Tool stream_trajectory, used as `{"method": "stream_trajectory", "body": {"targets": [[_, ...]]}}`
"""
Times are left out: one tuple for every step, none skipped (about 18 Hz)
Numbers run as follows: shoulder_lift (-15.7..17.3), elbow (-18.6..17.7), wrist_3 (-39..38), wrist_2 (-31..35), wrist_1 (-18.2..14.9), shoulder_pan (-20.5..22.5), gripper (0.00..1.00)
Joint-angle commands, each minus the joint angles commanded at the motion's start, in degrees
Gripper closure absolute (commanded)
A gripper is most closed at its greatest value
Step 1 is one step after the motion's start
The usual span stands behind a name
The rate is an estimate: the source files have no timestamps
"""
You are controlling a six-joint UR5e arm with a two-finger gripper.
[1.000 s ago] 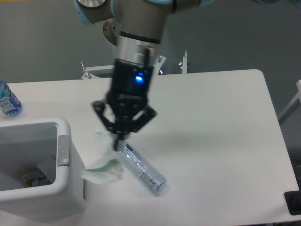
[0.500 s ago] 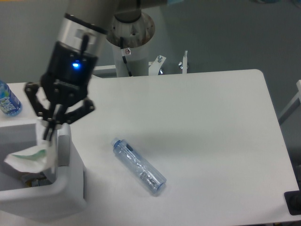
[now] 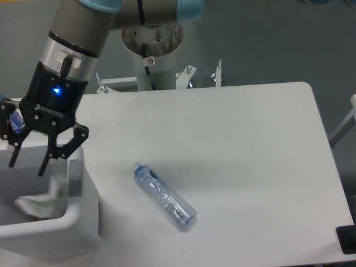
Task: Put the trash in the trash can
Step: 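Open the gripper to drop the wrapper into the bin, then move the open gripper back down over the clear plastic bottle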
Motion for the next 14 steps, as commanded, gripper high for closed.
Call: {"method": "stream_trajectory", "body": {"targets": [[-0.1,0.1,-0.1,0.2,0.0,0.6,0.0],[-0.1,0.1,-0.4,0.3,-0.1,1.5,0.0],[-0.1,0.1,-1.4,0.4,-0.1,2.6,0.0],[-0.2,0.2,-2.4,0.5,0.0,3.6,0.0],[-0.4,0.3,-2.8,1.3,0.1,4.5,0.0],[-0.7,0.3,-2.9,2.6,0.0,5.5,0.0],[-1.0,0.3,-2.9,4.6,-0.1,6.2,0.0],[-1.6,0.6,-2.9,6.8,-0.2,6.5,0.0],[-2.3,1.1,-3.0,9.5,-0.5,7.1,0.0],[-2.9,0.7,-2.9,11.8,-0.7,7.4,0.0],[-3.5,0.2,-2.4,13.9,-0.7,7.6,0.0],[-4.6,0.2,-2.2,15.3,-0.7,8.0,0.0],[-5.4,0.0,-2.1,16.2,-0.8,8.4,0.0],[-6.3,-0.3,-2.0,17.0,-1.3,8.4,0.0]]}}
